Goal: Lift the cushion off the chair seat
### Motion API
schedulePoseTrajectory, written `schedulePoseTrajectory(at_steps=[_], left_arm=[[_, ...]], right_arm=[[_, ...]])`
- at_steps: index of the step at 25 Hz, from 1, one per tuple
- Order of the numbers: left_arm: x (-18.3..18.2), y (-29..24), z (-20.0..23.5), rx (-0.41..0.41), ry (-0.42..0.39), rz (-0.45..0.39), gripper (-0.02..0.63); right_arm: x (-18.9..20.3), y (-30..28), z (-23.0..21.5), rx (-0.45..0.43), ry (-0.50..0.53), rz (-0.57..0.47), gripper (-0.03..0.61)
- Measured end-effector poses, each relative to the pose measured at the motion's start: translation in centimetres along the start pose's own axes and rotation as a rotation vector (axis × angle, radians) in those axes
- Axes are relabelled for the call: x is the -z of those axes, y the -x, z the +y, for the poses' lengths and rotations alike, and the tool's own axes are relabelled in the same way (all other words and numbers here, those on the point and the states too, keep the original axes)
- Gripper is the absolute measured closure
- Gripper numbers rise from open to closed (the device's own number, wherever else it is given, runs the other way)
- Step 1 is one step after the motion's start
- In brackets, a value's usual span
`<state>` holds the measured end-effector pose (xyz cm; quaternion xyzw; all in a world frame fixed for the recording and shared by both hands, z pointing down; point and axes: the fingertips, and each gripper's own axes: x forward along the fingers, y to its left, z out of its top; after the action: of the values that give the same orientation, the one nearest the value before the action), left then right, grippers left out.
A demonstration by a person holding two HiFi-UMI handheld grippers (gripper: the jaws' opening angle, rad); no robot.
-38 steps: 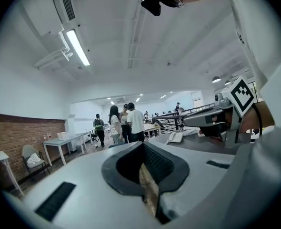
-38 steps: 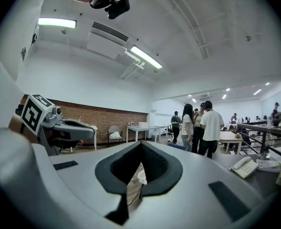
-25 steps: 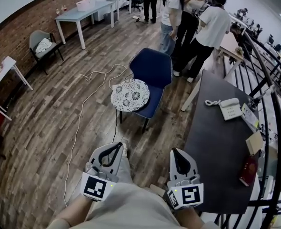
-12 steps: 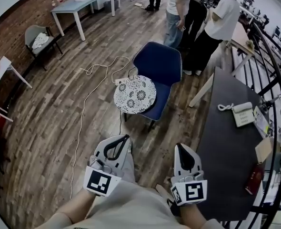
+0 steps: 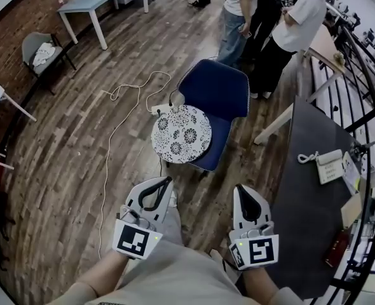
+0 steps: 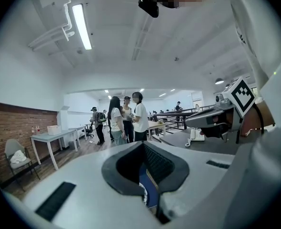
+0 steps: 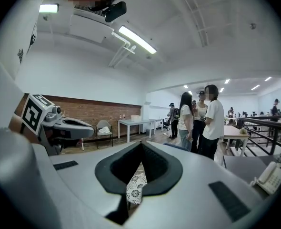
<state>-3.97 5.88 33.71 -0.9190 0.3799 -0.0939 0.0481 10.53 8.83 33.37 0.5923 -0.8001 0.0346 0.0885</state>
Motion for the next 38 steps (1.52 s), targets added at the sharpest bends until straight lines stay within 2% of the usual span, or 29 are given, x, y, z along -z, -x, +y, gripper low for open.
schedulePoseTrajectory(at_steps=[7,13,17,26,38], left_arm=[[0.5,-5.1,7.0,0.027,-0.019,0.014,0.609],[1.2,-8.4,14.2,0.005,-0.002,0.030,0.609],[0.7,-10.0,16.7,0.012,-0.032,0.017,0.609],[0.0,-13.0,18.5,0.019,-0.035,0.016,0.609],[-0.7,-16.3,16.9,-0.002,-0.006,0.025,0.609]], right_arm=[[-2.3,-8.7,-1.1,0.005,0.012,0.024,0.577],[-4.5,-15.8,-1.4,0.000,0.020,0.022,0.577],[-5.5,-18.8,-1.6,0.009,0.010,0.006,0.577],[-6.7,-22.4,-2.7,-0.009,0.013,-0.009,0.577],[-5.5,-23.7,-5.6,-0.071,-0.001,0.019,0.577]])
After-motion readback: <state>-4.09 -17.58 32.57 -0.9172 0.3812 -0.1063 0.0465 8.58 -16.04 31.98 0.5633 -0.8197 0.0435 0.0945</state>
